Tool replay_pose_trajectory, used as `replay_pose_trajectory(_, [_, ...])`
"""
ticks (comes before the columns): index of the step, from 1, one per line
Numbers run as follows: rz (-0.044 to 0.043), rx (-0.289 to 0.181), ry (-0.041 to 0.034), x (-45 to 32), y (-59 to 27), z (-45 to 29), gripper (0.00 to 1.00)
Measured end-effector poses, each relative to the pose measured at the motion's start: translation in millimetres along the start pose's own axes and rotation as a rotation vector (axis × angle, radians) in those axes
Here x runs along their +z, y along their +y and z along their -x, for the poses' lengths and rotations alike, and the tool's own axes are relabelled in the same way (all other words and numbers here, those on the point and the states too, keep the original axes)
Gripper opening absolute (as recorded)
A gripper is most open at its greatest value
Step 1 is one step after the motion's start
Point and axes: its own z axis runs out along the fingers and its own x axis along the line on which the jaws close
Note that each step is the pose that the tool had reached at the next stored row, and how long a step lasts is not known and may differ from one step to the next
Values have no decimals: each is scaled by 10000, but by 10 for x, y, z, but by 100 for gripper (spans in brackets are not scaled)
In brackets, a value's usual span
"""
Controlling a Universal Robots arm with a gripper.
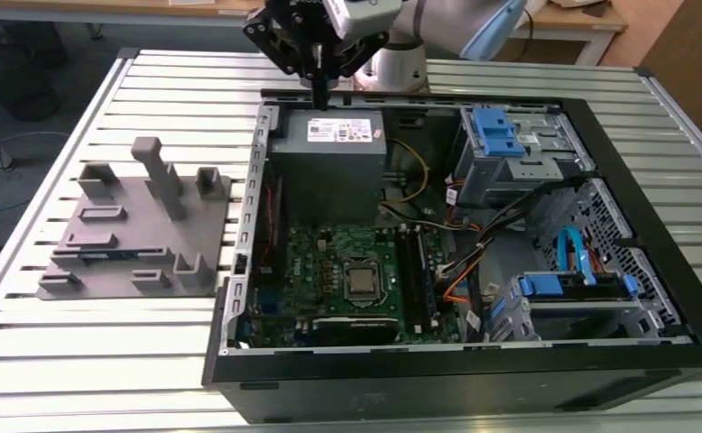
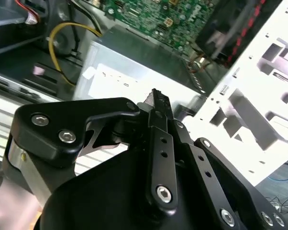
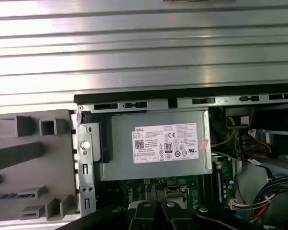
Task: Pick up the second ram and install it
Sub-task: 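Reach for the second ram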
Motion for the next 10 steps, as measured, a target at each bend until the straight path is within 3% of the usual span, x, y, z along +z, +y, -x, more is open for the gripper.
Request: replay_pose_trajectory(10, [3, -1, -35, -13, -36, -458, 11])
